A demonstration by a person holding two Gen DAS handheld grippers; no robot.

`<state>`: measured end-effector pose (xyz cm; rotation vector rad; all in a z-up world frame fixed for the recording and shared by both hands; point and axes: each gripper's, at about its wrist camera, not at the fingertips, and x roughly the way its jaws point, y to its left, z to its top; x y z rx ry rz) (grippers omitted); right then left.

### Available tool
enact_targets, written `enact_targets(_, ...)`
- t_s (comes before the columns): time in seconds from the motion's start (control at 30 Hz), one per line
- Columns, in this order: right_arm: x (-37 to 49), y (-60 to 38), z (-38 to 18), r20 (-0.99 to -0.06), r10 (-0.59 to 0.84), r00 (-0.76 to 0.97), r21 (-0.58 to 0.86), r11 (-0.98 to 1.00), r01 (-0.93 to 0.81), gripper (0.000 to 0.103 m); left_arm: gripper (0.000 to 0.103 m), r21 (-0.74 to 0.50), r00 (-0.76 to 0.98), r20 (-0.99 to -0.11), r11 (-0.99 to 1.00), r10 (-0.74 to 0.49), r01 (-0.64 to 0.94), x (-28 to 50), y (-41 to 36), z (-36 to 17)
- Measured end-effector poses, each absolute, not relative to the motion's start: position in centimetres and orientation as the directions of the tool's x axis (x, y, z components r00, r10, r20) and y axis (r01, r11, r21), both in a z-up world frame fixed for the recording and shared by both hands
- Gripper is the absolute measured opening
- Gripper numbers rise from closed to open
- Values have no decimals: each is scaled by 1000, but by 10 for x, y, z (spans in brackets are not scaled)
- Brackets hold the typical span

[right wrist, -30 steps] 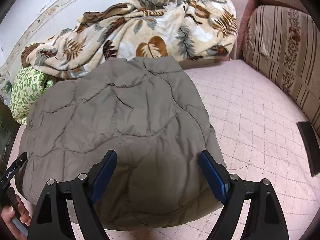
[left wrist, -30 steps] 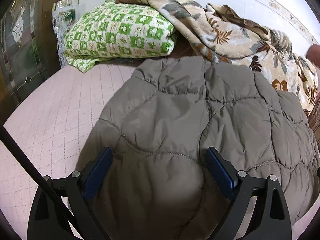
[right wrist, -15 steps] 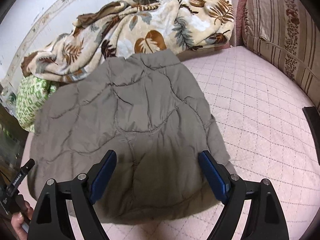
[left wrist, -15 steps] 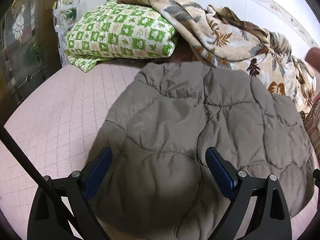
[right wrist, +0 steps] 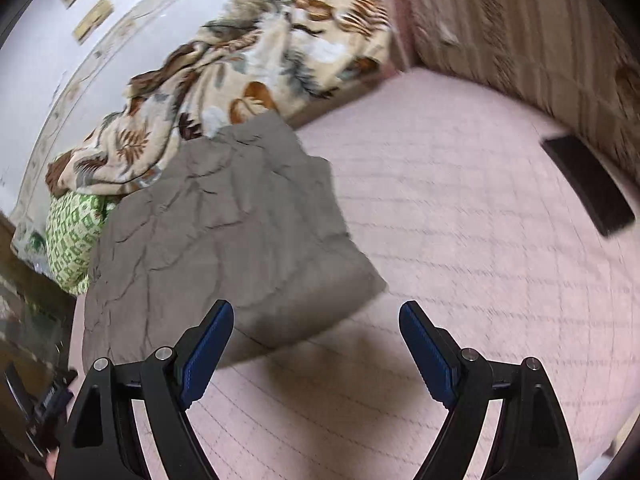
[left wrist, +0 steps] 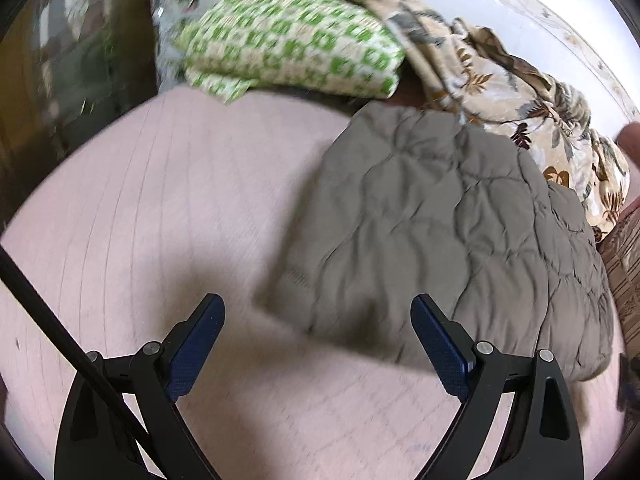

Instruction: Fold large clothes

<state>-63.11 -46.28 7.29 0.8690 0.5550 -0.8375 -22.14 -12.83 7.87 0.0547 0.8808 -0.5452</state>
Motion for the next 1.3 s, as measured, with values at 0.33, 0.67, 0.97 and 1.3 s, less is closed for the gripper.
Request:
enact_targets(0.33,-670,-477,57,-687,-379,620,571,245,783,88,94,-280,415,-804,886,-426,368,-194,-91,54)
enact_targets(0.67,-673,-501,17,-649,-296,700,709,97,699,88,94,-422,320,-793,847,-518,324,-179,-85,46)
enact_targets(0.97,-637,-500,12,-626,-262,734,730,134,670,88,94,-451,317,-776,831,-545,326,-170,-76,49)
enact_targets(1.3,-622,-505,-6,-549,-240,801,810,84,580,88,94,-591,221,-731,761,-646,268,-165,-86,31)
